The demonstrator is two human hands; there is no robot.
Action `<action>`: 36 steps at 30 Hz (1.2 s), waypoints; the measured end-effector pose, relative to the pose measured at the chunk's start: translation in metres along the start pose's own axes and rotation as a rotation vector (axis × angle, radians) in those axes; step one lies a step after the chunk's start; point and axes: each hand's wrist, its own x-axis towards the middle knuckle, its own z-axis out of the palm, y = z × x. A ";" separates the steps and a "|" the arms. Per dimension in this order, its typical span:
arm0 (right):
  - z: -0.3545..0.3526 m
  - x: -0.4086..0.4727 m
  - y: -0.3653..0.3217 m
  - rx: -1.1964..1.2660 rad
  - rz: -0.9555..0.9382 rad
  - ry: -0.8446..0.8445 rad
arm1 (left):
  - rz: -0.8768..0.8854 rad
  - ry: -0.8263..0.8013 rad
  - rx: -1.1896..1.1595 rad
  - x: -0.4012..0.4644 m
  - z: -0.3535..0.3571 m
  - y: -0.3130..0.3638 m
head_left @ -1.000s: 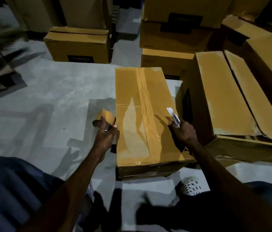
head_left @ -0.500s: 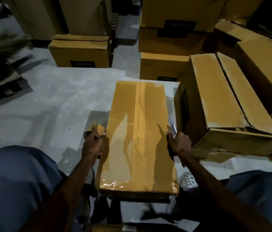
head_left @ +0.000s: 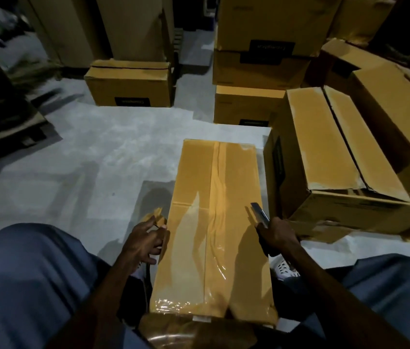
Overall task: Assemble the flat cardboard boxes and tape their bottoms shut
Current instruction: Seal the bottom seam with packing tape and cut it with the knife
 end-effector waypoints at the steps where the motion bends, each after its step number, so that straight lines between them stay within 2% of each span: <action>1: -0.002 0.002 -0.006 -0.047 -0.020 0.008 | 0.051 0.038 0.028 0.004 -0.002 0.002; 4: -0.005 0.008 -0.021 -0.206 -0.060 0.025 | 0.227 0.104 0.082 0.007 -0.004 0.018; 7: -0.016 0.013 -0.034 -0.361 -0.129 0.047 | 0.376 0.130 0.009 0.006 0.002 0.047; 11: -0.042 0.024 -0.060 -0.360 -0.268 0.087 | 0.594 0.154 0.111 0.007 0.011 0.089; 13: -0.054 0.034 -0.073 -0.253 -0.321 0.054 | 0.648 0.147 0.211 0.009 0.012 0.108; 15: -0.068 0.037 -0.084 -0.020 -0.345 -0.042 | 0.679 0.101 0.313 0.012 0.013 0.123; 21: -0.089 0.027 -0.127 0.375 -0.529 -0.100 | 0.743 -0.182 0.336 0.018 0.042 0.146; 25: -0.084 0.035 -0.151 0.380 -0.601 -0.162 | 0.801 -0.226 0.351 0.022 0.061 0.156; 31: -0.079 0.059 -0.163 0.376 -0.545 -0.004 | 0.847 -0.197 0.411 0.033 0.058 0.166; 34: -0.082 0.064 -0.167 0.491 -0.504 -0.041 | 0.839 -0.172 0.441 0.038 0.059 0.168; 36: -0.087 0.066 -0.168 0.632 -0.430 -0.108 | 0.768 -0.187 0.396 0.037 0.061 0.171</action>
